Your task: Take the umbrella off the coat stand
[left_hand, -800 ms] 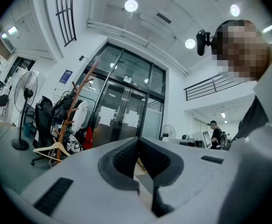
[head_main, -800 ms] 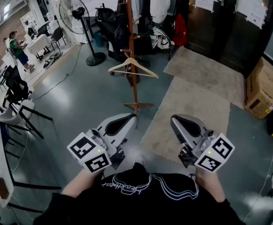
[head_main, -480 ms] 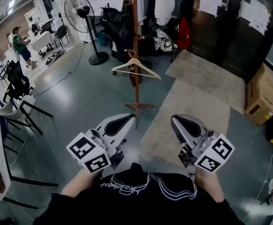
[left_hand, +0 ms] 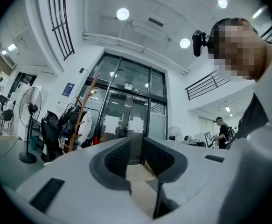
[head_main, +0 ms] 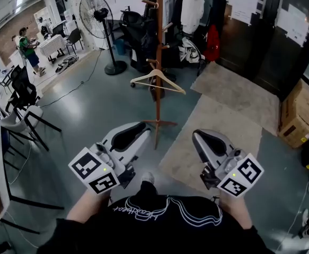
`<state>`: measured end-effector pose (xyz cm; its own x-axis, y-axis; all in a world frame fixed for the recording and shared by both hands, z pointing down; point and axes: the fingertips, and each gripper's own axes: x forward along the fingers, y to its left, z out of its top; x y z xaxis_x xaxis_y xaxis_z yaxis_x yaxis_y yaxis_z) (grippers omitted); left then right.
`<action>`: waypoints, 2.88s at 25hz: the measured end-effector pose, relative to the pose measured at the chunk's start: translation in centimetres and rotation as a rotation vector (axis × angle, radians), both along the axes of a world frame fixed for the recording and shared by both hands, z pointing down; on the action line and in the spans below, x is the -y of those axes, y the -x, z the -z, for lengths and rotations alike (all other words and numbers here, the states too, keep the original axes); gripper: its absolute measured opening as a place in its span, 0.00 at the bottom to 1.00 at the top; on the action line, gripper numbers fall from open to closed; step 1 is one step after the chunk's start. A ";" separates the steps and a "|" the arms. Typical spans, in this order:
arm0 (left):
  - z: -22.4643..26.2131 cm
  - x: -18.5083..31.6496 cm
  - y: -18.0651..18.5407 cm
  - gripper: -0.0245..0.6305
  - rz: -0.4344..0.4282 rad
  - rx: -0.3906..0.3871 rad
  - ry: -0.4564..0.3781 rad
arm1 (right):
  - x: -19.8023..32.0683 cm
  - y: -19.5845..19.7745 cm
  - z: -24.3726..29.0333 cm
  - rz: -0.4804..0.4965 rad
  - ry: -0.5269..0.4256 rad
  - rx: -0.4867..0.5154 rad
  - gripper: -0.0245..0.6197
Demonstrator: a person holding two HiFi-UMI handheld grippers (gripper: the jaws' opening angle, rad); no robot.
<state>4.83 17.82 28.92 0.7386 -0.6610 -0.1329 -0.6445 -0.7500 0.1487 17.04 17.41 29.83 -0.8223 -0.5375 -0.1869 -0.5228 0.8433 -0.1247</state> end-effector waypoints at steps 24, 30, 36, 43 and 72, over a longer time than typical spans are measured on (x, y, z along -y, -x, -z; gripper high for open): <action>-2.0 17.0 6.2 0.52 -0.012 0.048 -0.019 | 16.2 6.3 -1.7 -0.040 0.060 -0.034 0.04; -1.7 26.0 9.1 0.52 -0.047 0.065 -0.001 | 24.4 8.8 -1.2 -0.091 0.089 -0.032 0.04; -2.1 34.3 11.0 0.52 -0.095 0.089 0.007 | 31.9 10.6 -1.5 -0.151 0.110 -0.030 0.04; -3.3 40.9 12.1 0.54 -0.121 0.121 0.010 | 36.9 12.1 -2.6 -0.209 0.142 -0.017 0.04; -3.8 59.1 6.7 0.61 -0.006 0.339 -0.064 | 49.5 7.9 -0.8 -0.132 0.066 -0.042 0.04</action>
